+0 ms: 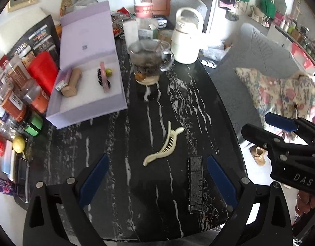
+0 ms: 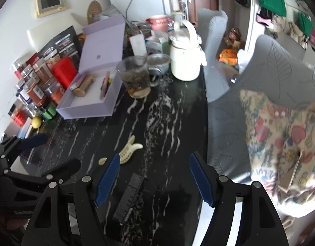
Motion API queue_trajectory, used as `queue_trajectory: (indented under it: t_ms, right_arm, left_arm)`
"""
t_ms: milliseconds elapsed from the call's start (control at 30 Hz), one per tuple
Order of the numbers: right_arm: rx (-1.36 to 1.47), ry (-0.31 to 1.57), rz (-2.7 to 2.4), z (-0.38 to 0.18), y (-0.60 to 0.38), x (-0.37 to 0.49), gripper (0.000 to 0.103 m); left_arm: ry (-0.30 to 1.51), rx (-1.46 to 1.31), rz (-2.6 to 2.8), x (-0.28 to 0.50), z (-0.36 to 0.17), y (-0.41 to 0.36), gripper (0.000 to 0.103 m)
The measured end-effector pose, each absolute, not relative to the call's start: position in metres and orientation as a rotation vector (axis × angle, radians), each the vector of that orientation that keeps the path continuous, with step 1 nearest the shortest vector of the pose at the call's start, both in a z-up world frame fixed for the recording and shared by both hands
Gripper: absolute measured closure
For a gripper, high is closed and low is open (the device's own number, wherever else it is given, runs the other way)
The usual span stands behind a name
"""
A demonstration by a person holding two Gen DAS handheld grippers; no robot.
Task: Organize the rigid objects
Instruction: 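Grasp the black rectangular box with the left tool while right tool approaches the cream claw clip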
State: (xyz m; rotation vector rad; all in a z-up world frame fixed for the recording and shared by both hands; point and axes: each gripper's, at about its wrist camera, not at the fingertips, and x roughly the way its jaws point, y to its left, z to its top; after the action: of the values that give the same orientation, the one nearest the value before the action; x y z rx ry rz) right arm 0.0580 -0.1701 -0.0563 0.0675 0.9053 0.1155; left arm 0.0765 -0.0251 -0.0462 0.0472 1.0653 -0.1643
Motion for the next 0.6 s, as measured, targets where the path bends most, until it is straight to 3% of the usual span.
queue_trajectory:
  t_ms: [600]
  right_arm:
    - [0.101,1.037,0.076,-0.123,-0.201,0.054,0.032]
  left_arm:
    - [1.203,0.045,-0.295,0.067,-0.138,-0.067,0.006]
